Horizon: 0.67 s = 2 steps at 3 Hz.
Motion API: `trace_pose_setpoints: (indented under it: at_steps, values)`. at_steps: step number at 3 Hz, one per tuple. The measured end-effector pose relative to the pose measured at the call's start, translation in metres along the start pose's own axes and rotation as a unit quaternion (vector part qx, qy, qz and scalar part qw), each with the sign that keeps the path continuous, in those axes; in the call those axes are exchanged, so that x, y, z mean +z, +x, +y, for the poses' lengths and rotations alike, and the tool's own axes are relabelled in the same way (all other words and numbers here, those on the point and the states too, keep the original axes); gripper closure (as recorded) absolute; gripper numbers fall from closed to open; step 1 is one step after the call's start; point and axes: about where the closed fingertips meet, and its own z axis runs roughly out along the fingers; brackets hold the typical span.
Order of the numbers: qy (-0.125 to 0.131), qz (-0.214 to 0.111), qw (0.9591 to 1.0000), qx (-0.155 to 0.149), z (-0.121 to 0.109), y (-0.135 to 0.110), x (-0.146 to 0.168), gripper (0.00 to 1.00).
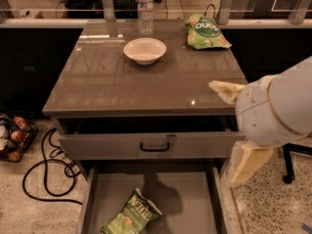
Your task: Pick green jalapeno chip bag from middle drawer and place on counter
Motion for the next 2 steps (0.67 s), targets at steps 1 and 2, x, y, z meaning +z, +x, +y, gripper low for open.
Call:
trace_pose_setpoints:
  at_steps: [1, 2]
  values:
    - [-0.063, 0.0, 0.9977, -0.026, 0.026, -0.014, 0.058, 0.0]
    - [-0.099, 0.017, 0.9948, 0.015, 0.048, -0.023, 0.105, 0.0]
